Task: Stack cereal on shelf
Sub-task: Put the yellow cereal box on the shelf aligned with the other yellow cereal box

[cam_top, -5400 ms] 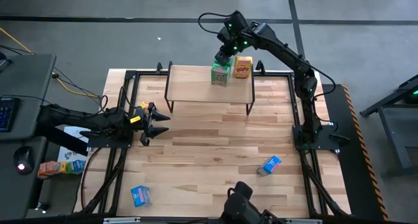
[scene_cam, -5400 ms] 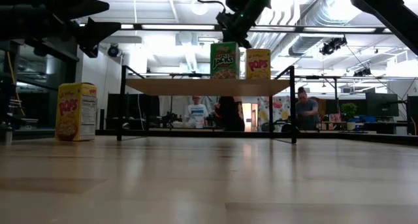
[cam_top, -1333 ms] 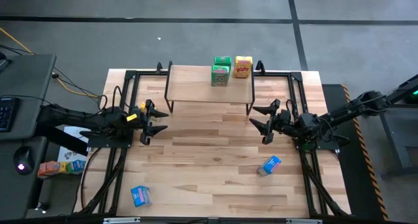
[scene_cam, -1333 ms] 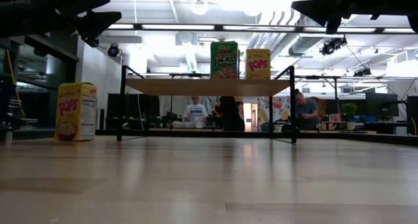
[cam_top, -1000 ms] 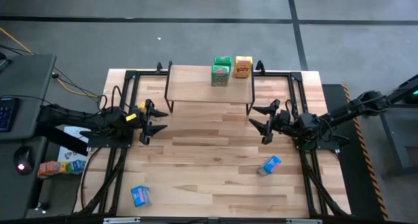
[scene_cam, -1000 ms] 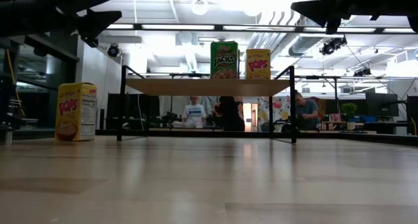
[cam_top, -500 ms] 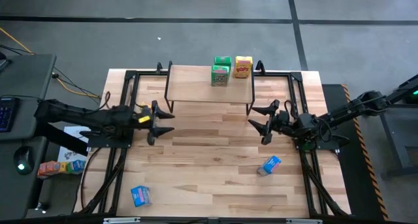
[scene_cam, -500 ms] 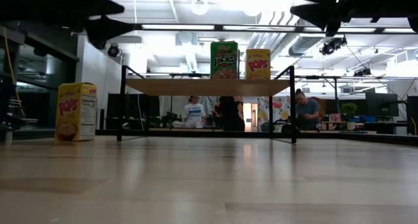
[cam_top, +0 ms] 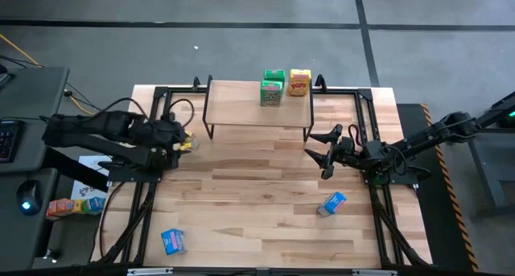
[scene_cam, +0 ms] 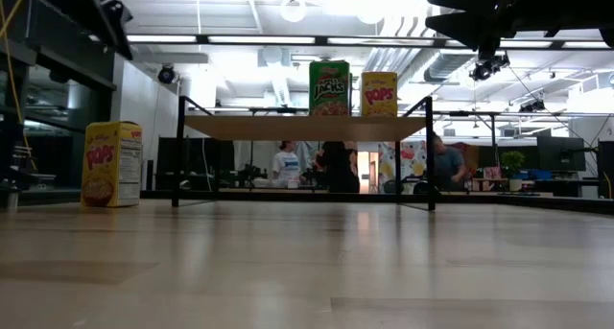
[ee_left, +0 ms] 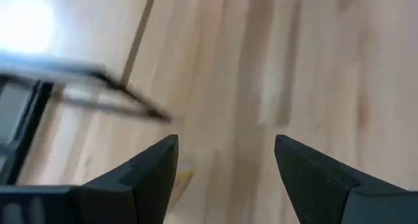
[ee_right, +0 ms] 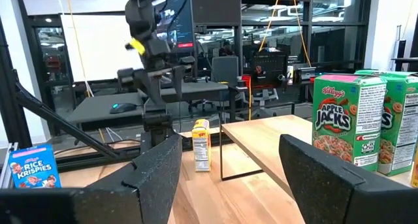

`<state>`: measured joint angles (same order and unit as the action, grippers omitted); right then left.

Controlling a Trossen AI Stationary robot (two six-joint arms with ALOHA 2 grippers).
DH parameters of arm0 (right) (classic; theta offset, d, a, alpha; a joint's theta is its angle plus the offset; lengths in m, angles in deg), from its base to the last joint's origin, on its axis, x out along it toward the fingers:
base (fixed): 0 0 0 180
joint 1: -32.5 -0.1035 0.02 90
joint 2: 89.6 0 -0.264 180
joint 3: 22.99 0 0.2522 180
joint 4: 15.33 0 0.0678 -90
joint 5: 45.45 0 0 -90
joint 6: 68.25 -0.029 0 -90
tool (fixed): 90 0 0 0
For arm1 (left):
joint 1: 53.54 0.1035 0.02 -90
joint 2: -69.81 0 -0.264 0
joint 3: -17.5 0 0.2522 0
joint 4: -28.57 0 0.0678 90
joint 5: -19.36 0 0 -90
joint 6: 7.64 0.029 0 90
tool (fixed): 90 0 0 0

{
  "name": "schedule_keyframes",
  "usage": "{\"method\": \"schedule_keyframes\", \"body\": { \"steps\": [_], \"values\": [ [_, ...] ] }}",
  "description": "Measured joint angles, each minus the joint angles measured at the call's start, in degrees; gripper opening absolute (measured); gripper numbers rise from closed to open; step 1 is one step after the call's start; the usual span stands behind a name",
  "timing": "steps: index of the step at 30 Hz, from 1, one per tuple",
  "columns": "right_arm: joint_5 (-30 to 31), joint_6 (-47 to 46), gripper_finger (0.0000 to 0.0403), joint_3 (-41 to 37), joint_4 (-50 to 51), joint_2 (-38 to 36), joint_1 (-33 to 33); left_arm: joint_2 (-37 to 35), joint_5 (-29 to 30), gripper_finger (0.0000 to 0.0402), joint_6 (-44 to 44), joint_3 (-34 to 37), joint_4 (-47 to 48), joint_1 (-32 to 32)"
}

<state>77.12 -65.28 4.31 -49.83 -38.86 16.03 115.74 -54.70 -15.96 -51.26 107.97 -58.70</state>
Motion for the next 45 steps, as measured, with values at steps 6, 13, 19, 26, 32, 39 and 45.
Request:
{"method": "schedule_keyframes", "body": {
  "steps": [6, 13, 19, 26, 32, 39, 45],
  "values": [
    [0.01, -0.08, 0.0251, 0.0, 0.01, 0.0, 0.0, 5.31, 3.05, 0.0246, 5.63, 2.36, 4.38, 2.79],
    [0.01, -0.01, 0.0251, 0.0, 0.52, 0.0, 0.0, 8.88, 4.29, 0.0246, 13.73, 2.66, 5.83, 6.12],
    [0.03, -0.02, 0.0251, 0.0, 0.88, 0.0, 0.0, 12.12, 6.58, 0.0246, 21.34, 2.68, 8.86, 9.07],
    [0.03, -0.02, 0.0251, 0.0, 0.92, 0.0, 0.0, 16.26, 7.24, 0.0246, 28.82, 2.68, 7.8, 13.25],
    [0.03, -0.02, 0.0251, 0.0, 2.06, -0.02, 0.0, 19.66, 7.93, 0.0246, 33.95, 2.68, 6.99, 16.71],
    [0.03, -0.61, 0.0251, 0.0, 2.37, -0.02, 0.0, 22.33, 8.31, 0.0245, 37.62, 2.68, 6.94, 20.52],
    [0.01, -0.61, 0.0251, 0.0, 2.39, 0.0, 0.0, 25.32, 7.02, 0.0245, 39.47, 2.68, 6.32, 22.79]
  ]
}}
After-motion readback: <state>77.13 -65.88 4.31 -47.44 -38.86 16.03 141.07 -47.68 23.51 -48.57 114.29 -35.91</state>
